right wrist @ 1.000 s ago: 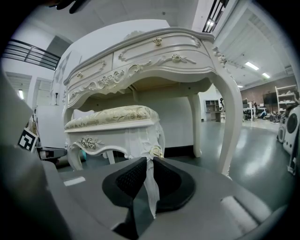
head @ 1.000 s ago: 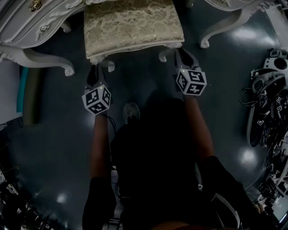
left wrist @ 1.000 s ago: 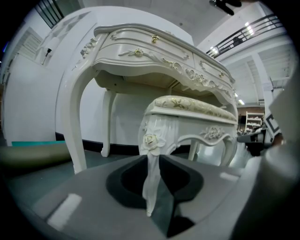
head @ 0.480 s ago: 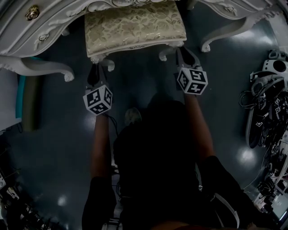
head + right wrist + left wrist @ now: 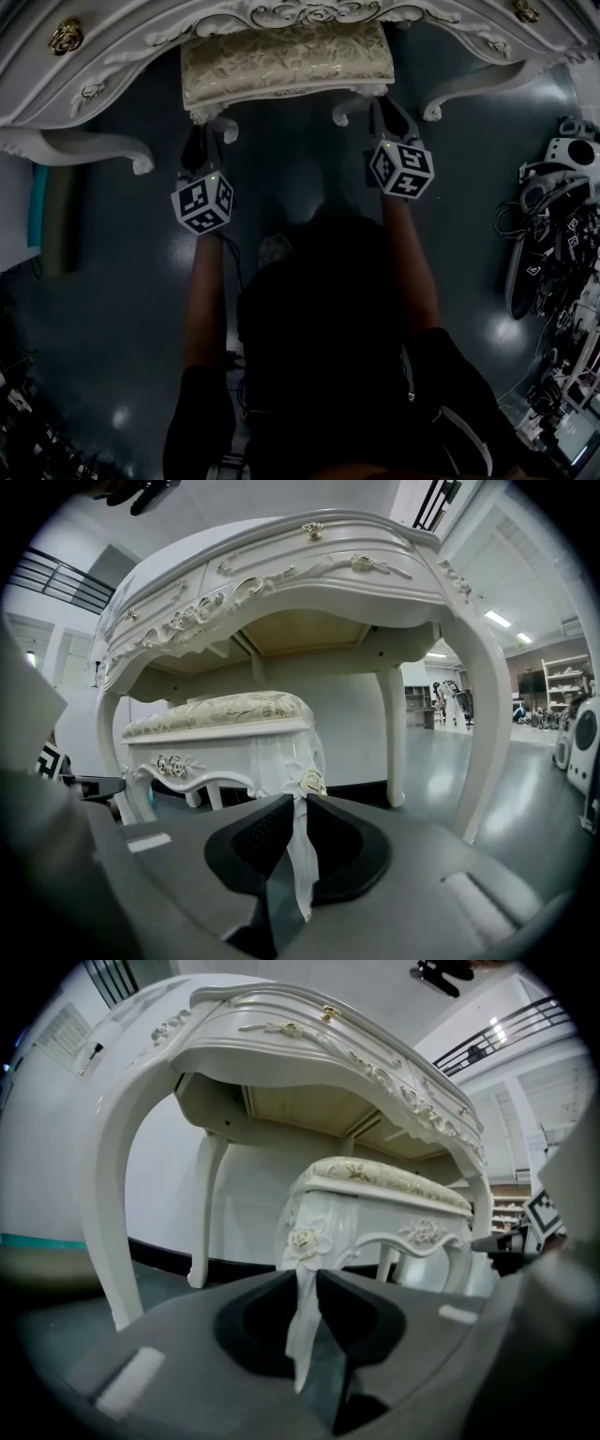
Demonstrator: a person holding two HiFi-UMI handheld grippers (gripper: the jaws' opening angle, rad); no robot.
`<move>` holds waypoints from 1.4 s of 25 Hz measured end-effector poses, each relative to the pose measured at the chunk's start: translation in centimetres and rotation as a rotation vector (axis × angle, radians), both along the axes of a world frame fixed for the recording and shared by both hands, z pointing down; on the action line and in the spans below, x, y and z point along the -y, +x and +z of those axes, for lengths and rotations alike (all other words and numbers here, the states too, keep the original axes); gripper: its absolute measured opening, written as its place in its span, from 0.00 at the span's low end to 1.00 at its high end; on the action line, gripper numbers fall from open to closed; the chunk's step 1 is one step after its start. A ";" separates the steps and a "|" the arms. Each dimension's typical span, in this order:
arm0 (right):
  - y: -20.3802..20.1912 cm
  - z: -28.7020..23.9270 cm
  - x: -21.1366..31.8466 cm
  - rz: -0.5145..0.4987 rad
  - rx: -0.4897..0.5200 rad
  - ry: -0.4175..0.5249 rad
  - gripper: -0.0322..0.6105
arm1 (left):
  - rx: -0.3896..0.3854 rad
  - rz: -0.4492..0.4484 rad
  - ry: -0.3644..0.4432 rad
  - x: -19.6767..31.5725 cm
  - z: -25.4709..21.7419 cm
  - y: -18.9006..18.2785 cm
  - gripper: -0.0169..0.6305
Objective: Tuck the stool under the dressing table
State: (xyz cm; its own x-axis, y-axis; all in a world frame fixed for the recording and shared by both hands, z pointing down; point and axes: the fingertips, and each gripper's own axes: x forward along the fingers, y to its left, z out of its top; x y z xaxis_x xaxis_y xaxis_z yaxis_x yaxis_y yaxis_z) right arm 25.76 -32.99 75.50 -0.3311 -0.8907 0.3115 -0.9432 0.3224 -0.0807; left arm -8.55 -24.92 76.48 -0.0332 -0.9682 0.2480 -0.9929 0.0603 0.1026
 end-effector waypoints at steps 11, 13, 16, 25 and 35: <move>-0.1 0.0 0.3 0.010 0.001 0.009 0.12 | -0.003 0.002 0.020 0.4 0.1 -0.1 0.14; -0.1 0.0 0.2 0.009 -0.003 0.006 0.11 | -0.012 0.007 0.014 0.3 0.1 -0.1 0.14; -0.3 0.0 -0.1 -0.001 -0.012 -0.009 0.11 | -0.019 0.007 0.001 0.0 0.0 -0.2 0.13; -0.6 0.1 -2.5 -0.014 -0.004 -0.026 0.10 | -0.012 -0.004 0.013 -2.9 -1.0 0.1 0.05; -1.3 0.8 -4.3 -0.044 0.000 -0.045 0.08 | -0.002 0.047 0.001 -3.9 -1.2 2.3 0.04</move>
State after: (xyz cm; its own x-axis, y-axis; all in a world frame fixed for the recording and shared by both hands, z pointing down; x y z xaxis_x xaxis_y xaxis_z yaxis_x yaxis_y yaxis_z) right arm 24.49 -28.68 76.27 -0.3694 -0.8604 0.3511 -0.9282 0.3593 -0.0963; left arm -6.27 -21.07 75.28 0.0132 -0.9689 0.2469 -0.9944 0.0131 0.1048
